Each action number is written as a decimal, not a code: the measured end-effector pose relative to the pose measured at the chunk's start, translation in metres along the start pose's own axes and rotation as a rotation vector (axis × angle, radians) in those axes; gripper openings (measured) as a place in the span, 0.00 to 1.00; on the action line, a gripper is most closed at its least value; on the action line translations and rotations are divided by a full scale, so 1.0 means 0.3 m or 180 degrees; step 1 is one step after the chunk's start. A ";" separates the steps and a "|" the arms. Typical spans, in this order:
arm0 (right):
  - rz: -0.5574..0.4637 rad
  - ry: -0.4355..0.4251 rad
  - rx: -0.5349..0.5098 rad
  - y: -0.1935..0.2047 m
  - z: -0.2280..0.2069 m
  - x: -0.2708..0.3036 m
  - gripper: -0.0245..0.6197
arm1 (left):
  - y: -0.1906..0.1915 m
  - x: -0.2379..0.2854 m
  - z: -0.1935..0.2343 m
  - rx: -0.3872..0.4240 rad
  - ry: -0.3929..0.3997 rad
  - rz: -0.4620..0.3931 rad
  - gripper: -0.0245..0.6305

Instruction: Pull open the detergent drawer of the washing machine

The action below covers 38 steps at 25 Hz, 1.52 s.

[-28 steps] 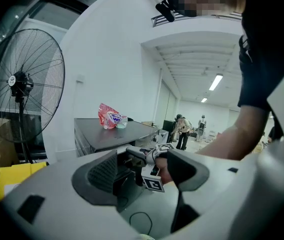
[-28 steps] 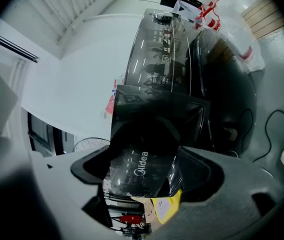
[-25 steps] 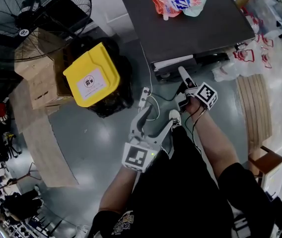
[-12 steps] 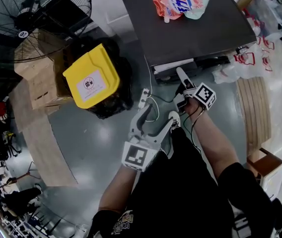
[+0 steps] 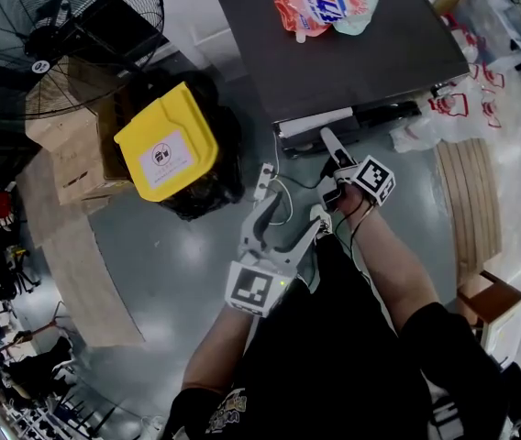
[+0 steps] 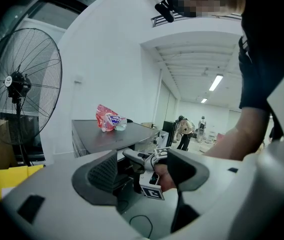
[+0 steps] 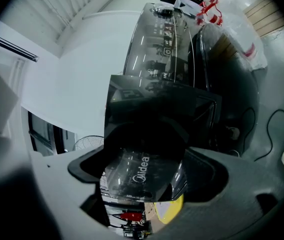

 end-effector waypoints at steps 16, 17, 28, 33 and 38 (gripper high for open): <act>-0.0044 0.0214 0.0087 0.073 -0.028 -0.249 0.78 | 0.049 -0.058 -0.137 0.0039 0.0234 0.0014 0.48; -0.0041 0.0214 0.0088 0.076 -0.029 -0.260 0.78 | 0.052 -0.062 -0.147 0.0044 0.0247 0.0020 0.48; -0.0104 0.0247 0.0127 0.115 -0.044 -0.367 0.78 | 0.079 -0.115 -0.210 0.0100 0.0348 0.0043 0.48; -0.0184 0.0245 0.0055 0.121 -0.045 -0.387 0.76 | 0.072 -0.165 -0.217 0.0124 0.0366 -0.0001 0.48; -0.0018 0.0172 -0.0412 0.143 0.016 -0.434 0.73 | 0.069 -0.231 -0.219 0.0171 0.0410 -0.0059 0.48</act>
Point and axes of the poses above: the fingertips, and each gripper's own axes: x forward along the fingers, z to its left, y out of its underside, the point moved 5 cm from there along -x, backward along the fingers, and after that the axes turned 6 degrees about -x, right-handed, at the moved point
